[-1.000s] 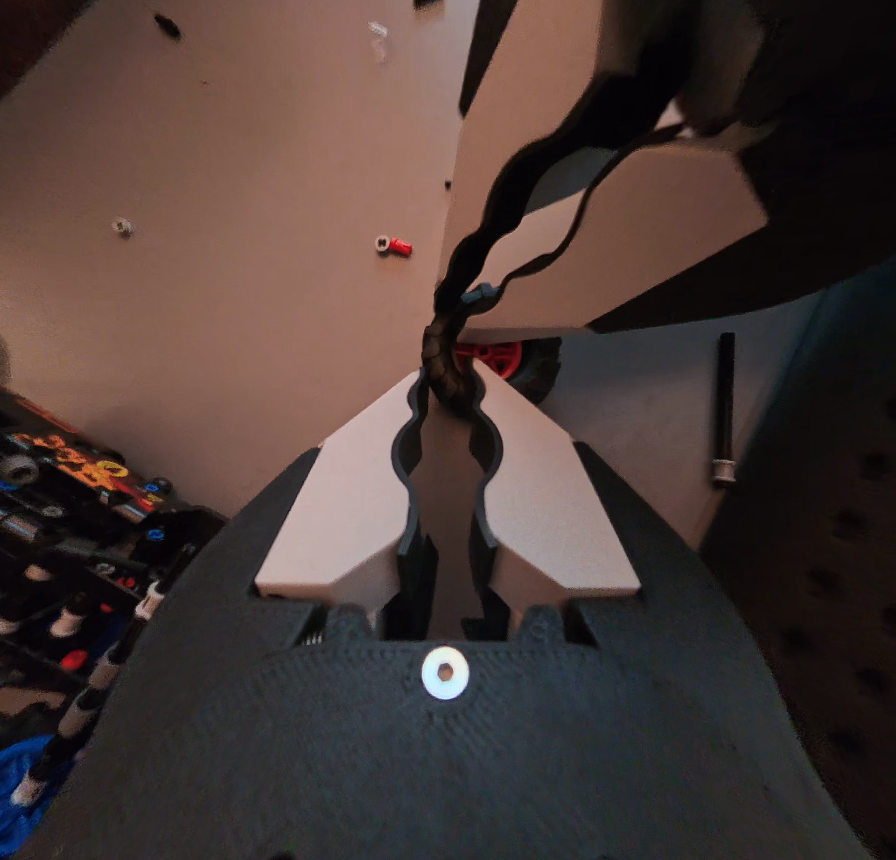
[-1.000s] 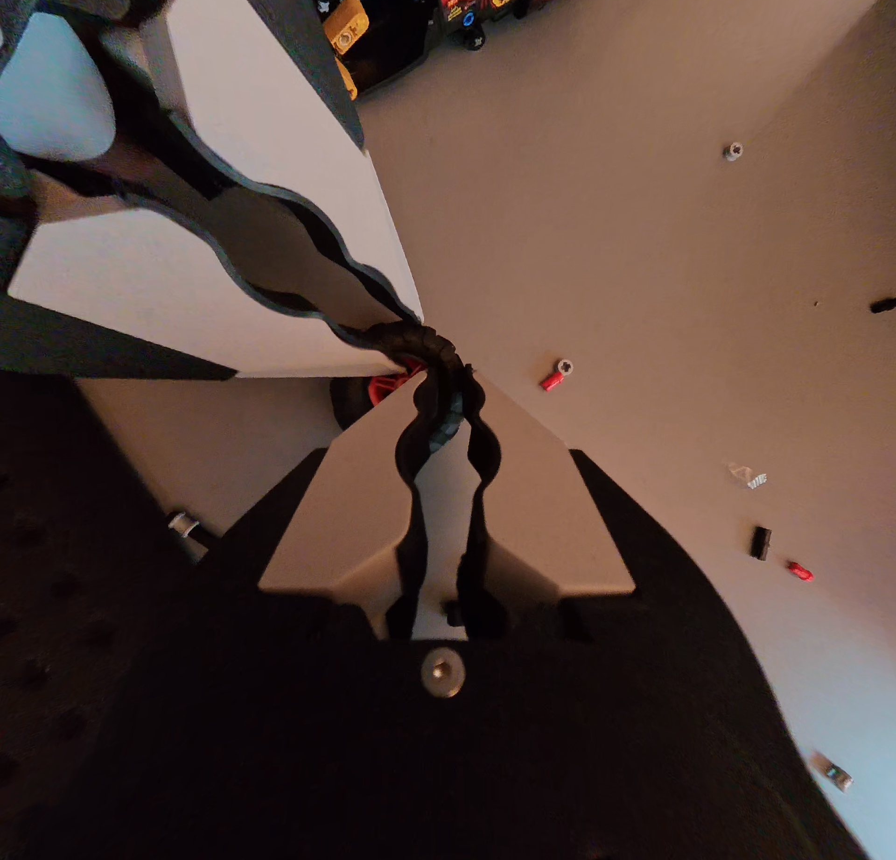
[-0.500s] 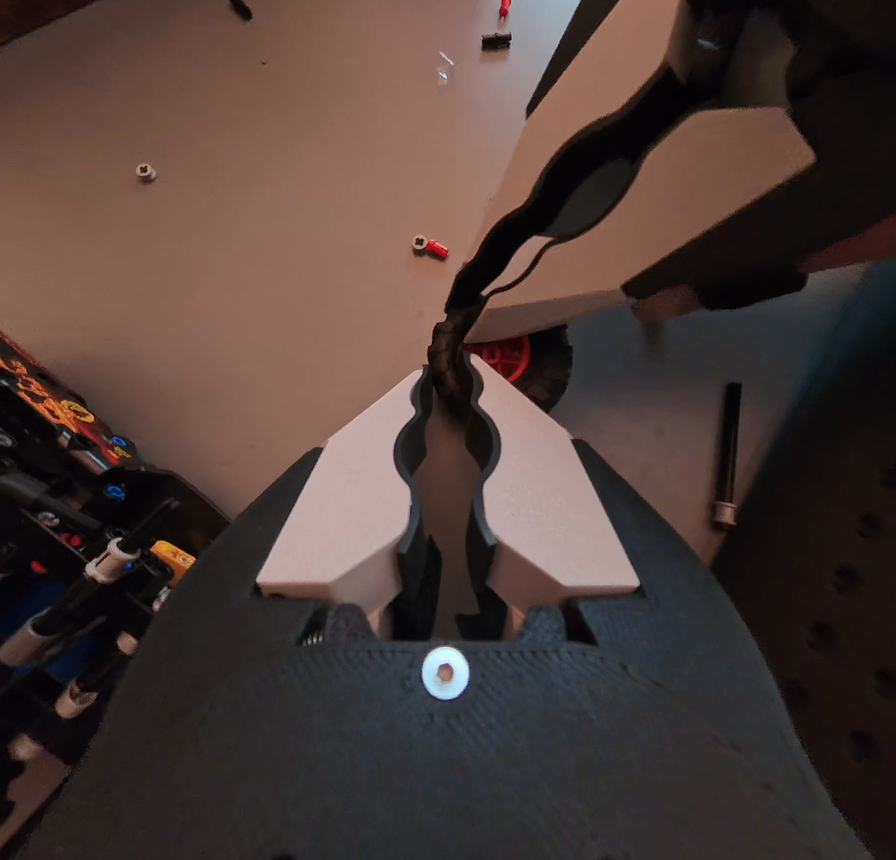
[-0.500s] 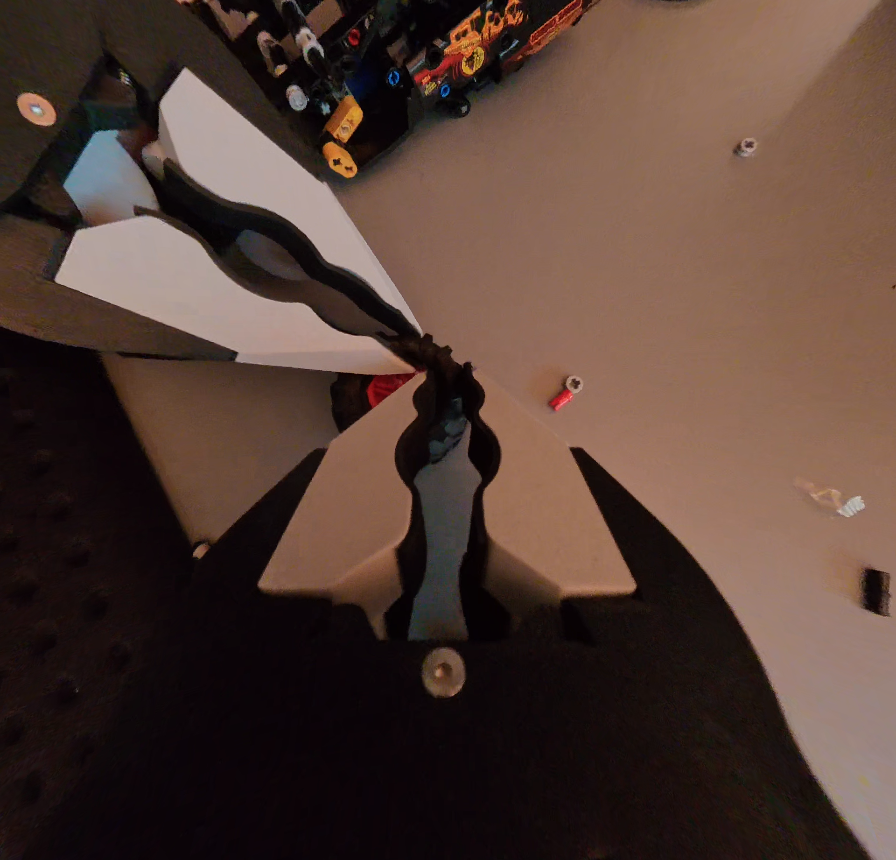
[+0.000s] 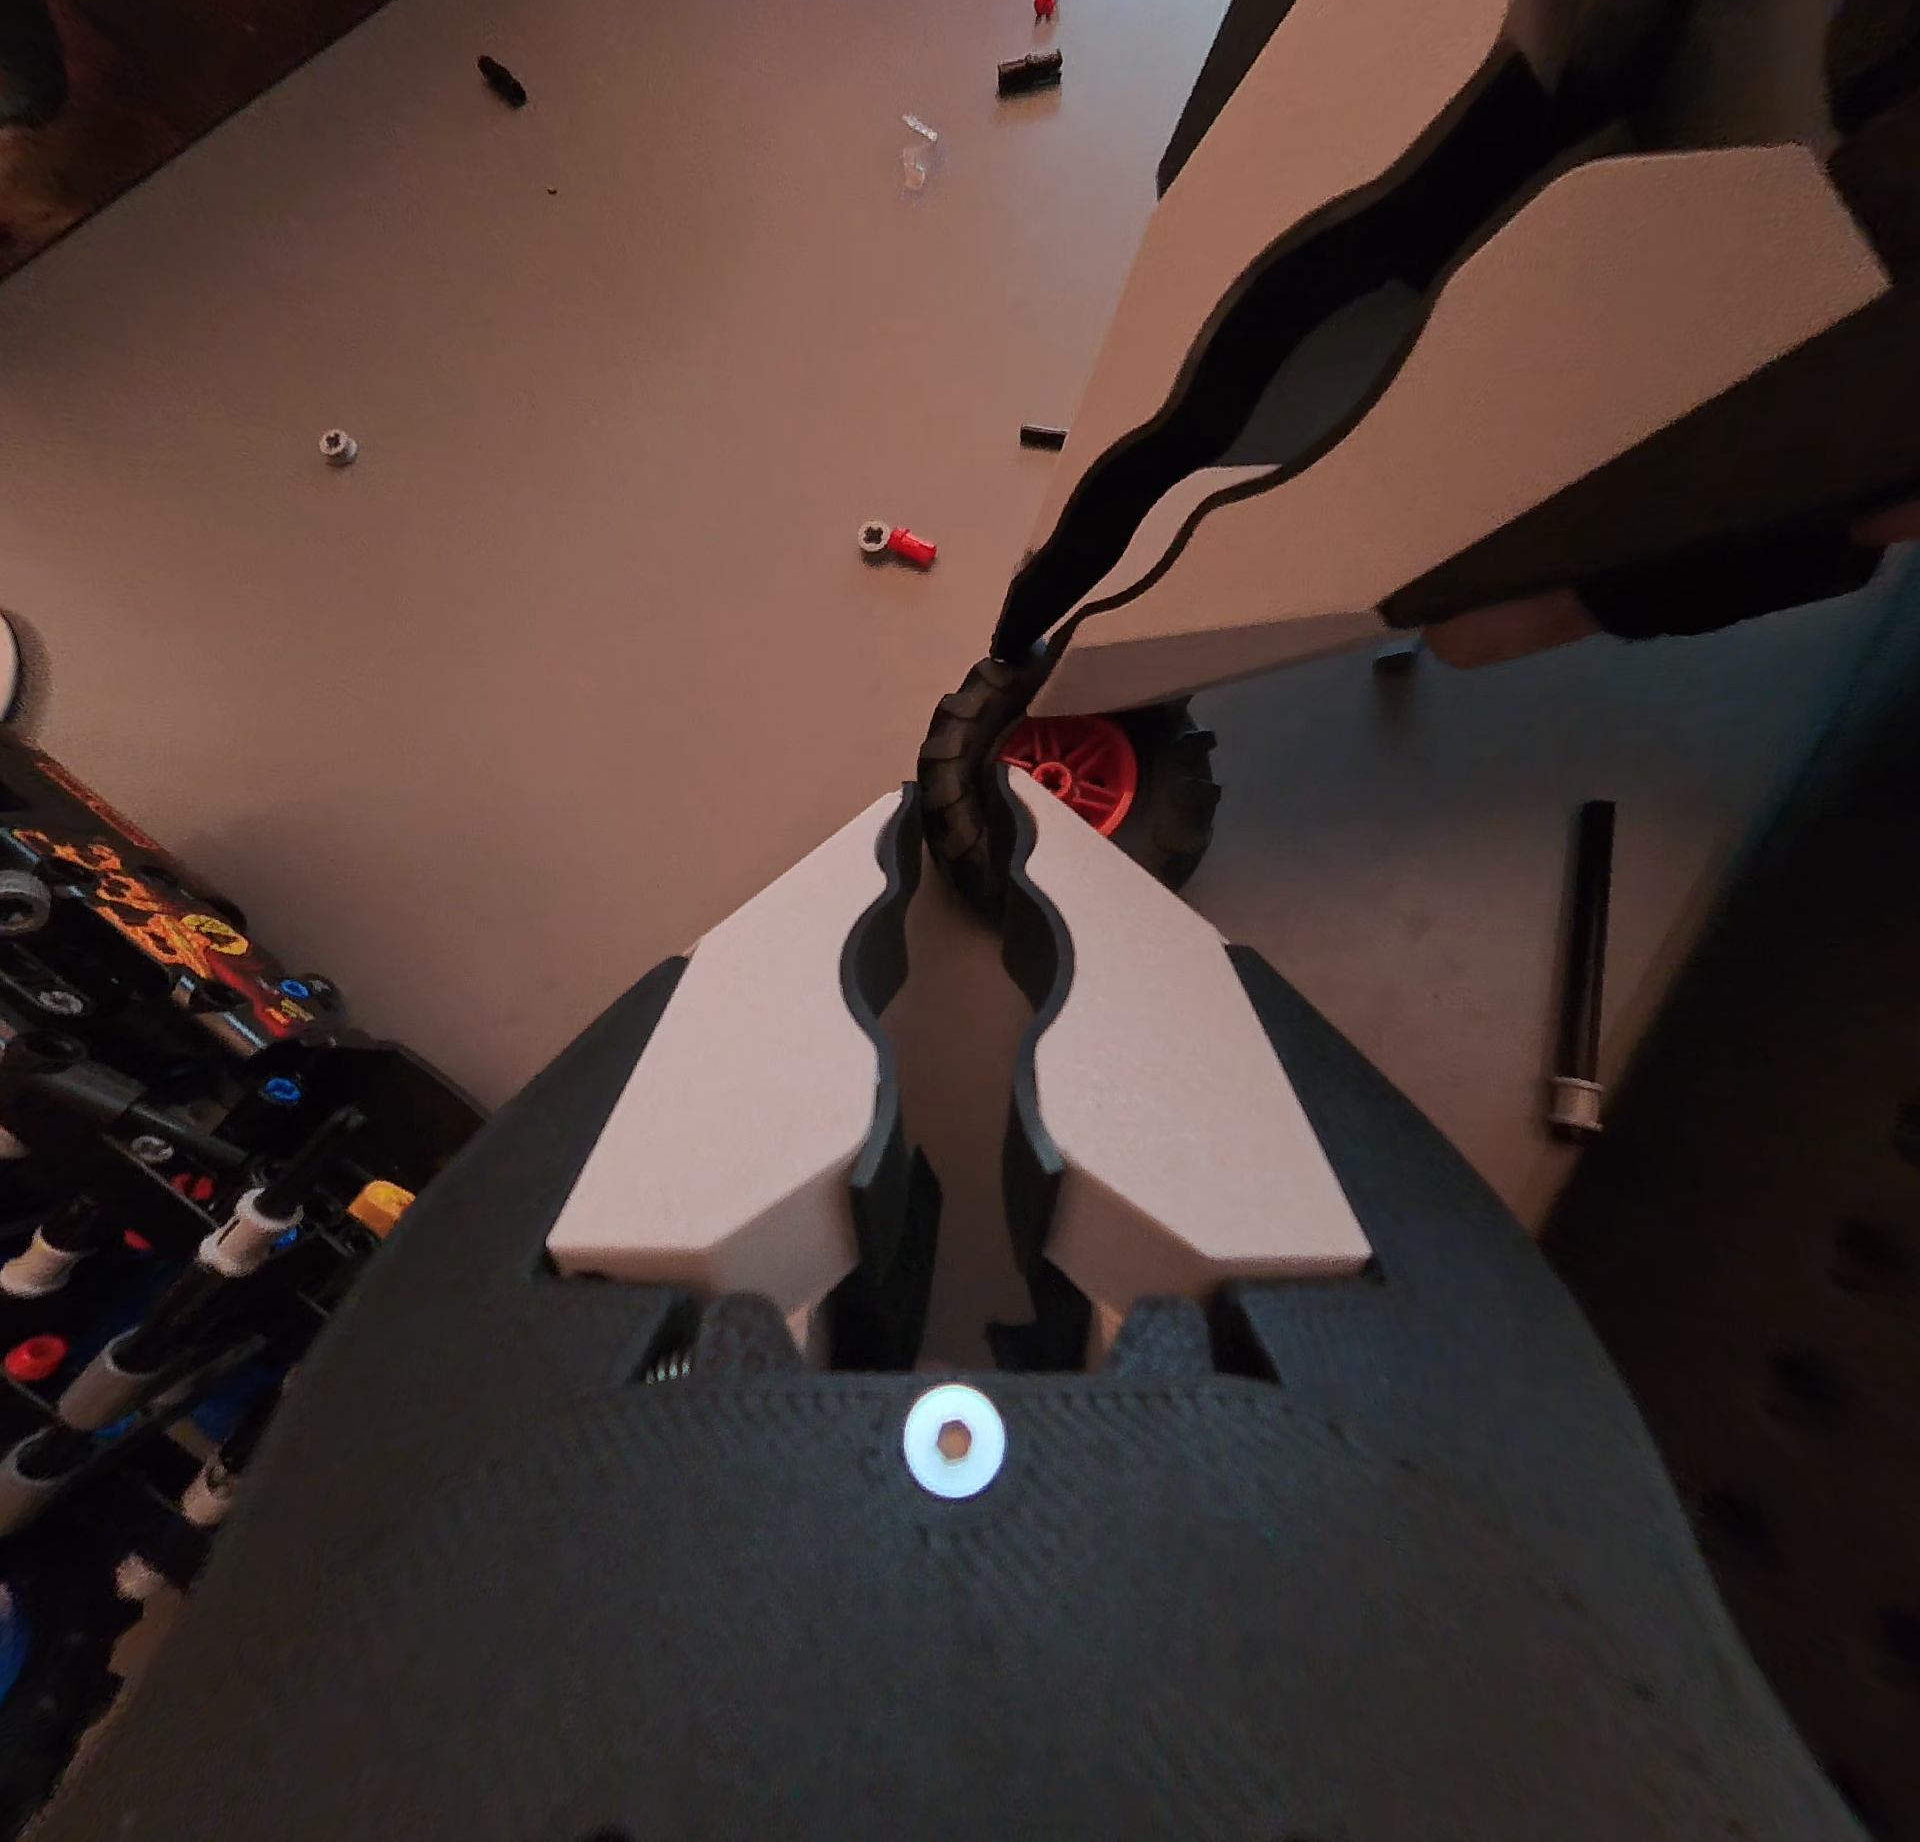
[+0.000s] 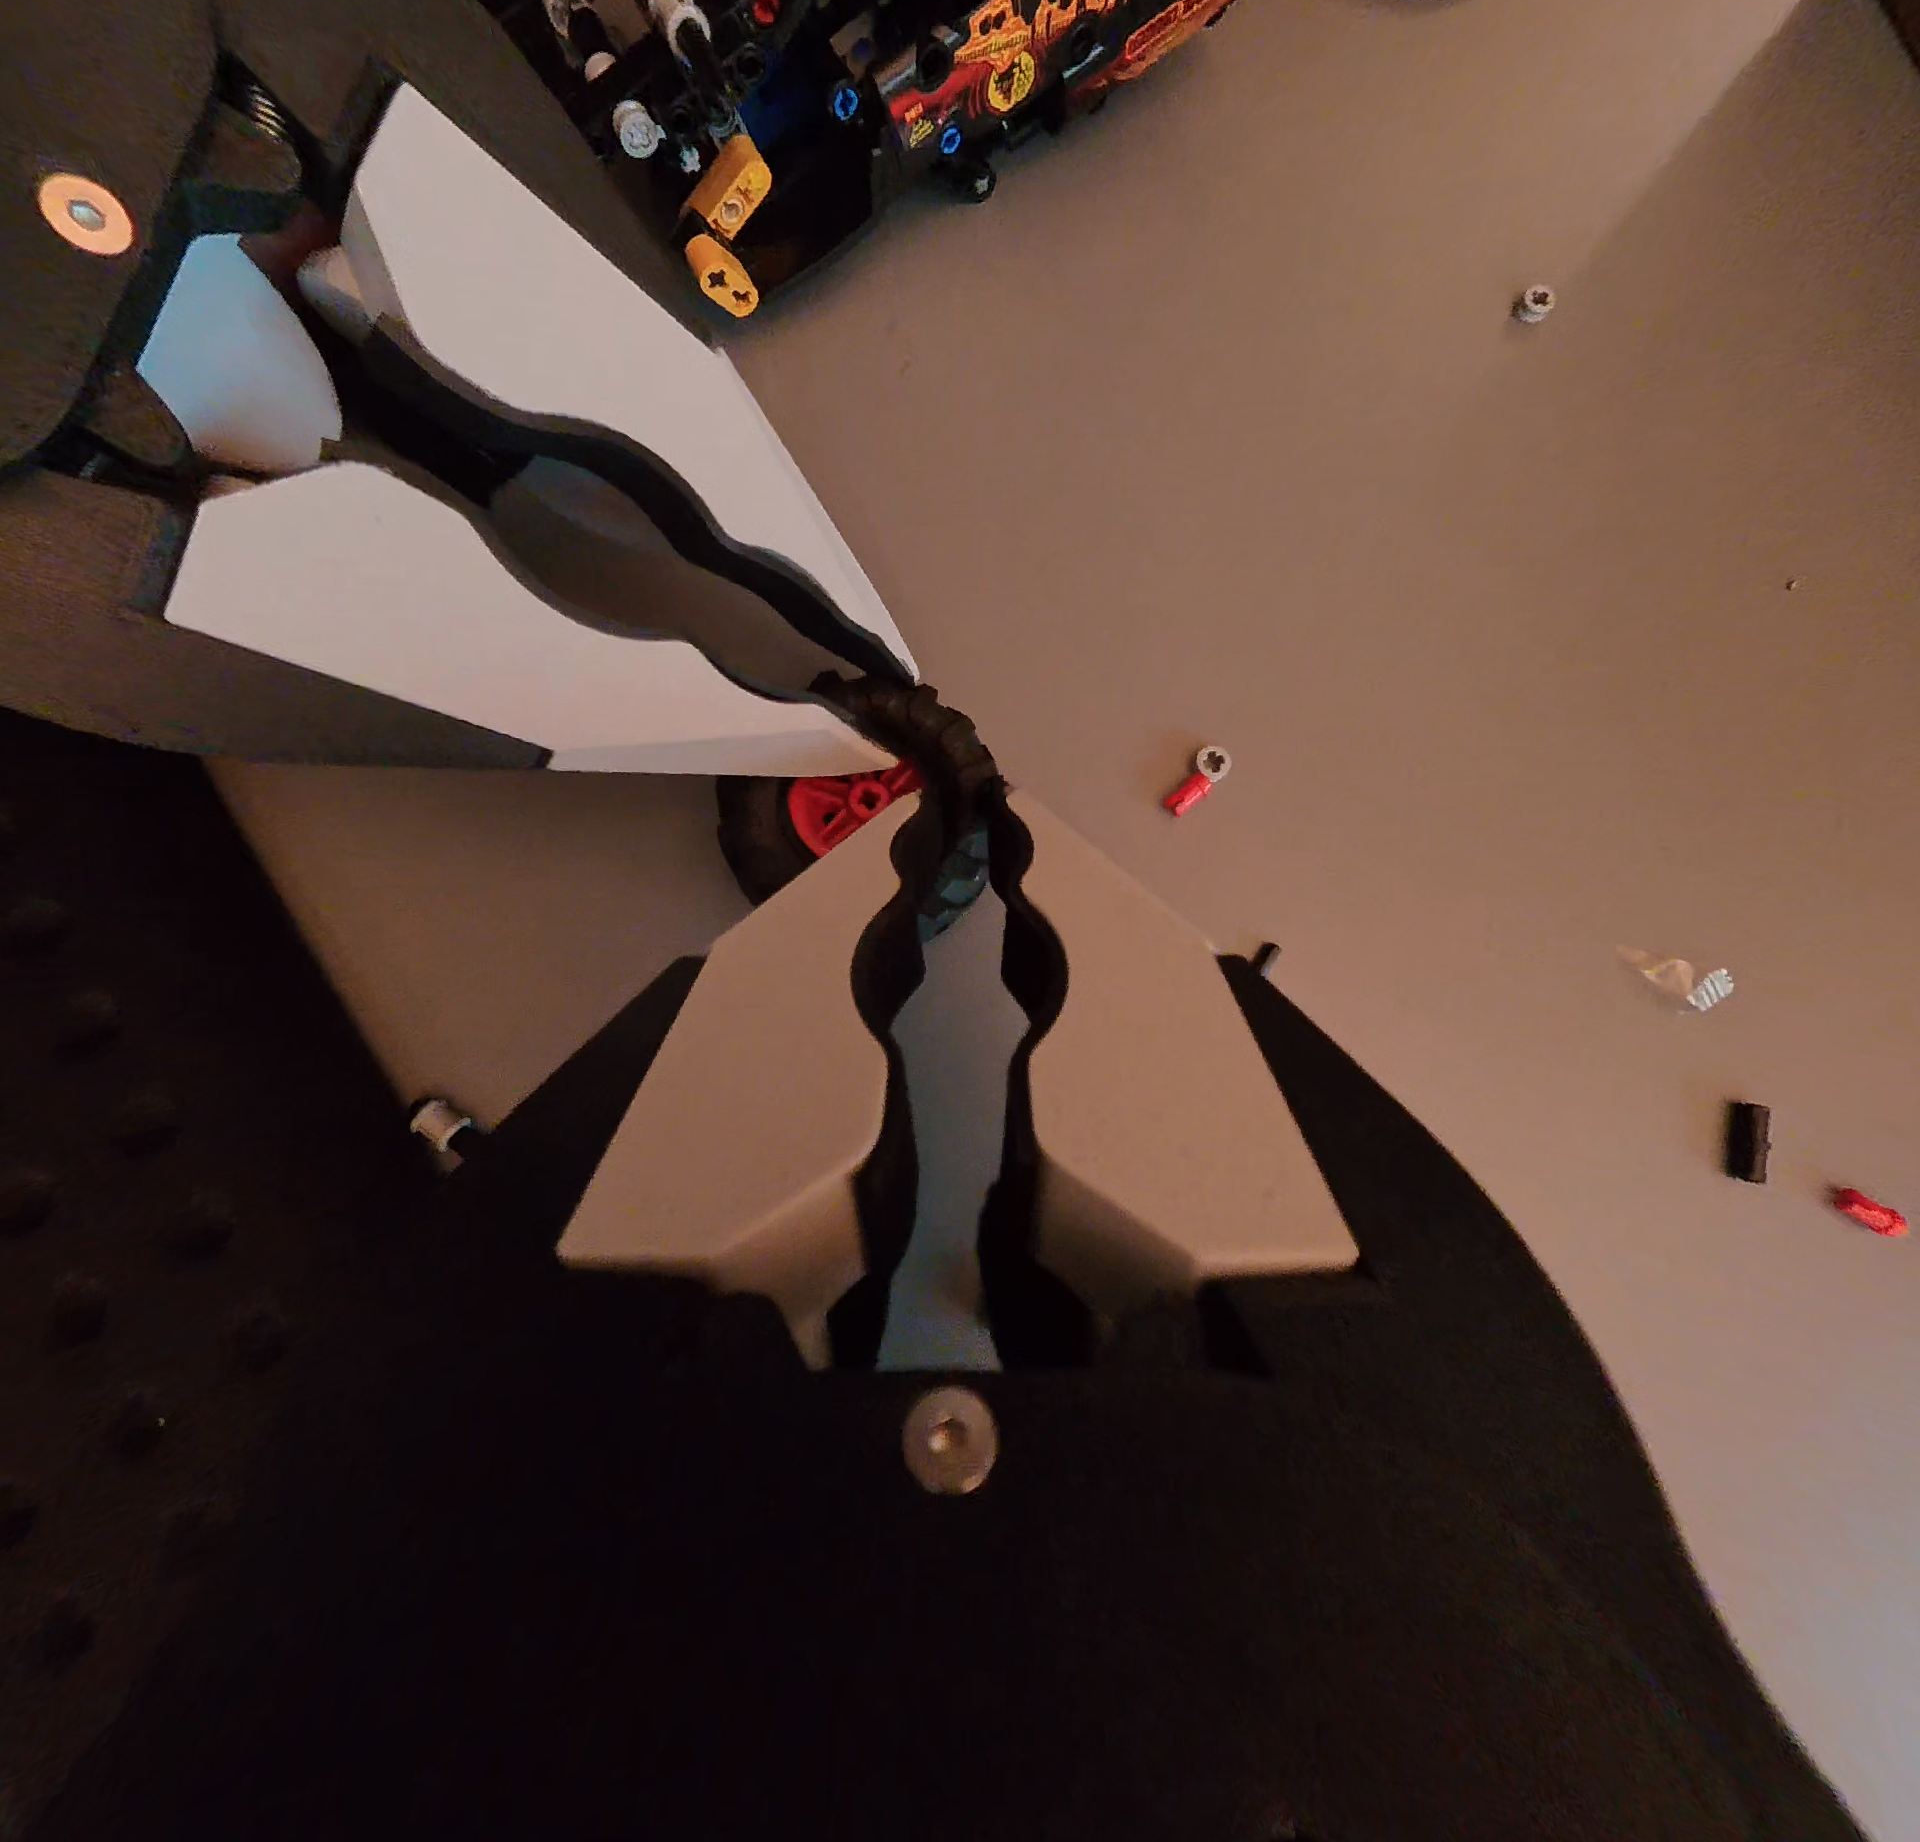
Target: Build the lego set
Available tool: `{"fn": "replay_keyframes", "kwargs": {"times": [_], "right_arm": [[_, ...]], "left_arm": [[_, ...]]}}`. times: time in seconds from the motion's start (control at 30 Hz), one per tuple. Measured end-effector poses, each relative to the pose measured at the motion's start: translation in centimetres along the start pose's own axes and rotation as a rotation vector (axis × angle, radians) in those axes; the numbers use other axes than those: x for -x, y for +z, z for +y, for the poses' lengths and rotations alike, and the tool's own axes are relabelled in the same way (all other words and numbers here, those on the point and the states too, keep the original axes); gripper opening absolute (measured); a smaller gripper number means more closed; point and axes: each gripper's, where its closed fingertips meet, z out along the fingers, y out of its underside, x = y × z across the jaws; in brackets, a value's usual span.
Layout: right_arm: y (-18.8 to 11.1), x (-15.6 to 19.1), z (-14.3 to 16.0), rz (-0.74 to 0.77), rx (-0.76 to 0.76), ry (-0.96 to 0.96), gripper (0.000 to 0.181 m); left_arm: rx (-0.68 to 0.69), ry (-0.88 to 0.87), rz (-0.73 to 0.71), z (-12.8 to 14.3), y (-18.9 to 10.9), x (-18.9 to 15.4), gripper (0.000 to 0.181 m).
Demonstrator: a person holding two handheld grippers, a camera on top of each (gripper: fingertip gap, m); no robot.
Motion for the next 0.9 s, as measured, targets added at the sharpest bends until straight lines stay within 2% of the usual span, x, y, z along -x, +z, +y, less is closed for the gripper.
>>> {"fn": "replay_keyframes", "kwargs": {"times": [0.23,0.6,0.9], "right_arm": [[0.2,-0.6,0.1,-0.028,-0.014,0.033,0.006],[0.7,-1.2,0.2,0.027,0.034,-0.028,0.006],[0.5,-1.1,0.2,-0.031,-0.052,-0.018,0.006]], "left_arm": [[0.017,0.026,-0.006,-0.2,0.2,0.0,0.013],[0.044,0.055,-0.003,-0.5,0.4,0.0,0.012],[0.035,0.021,0.017,-0.5,0.6,0.2,0.012]]}}
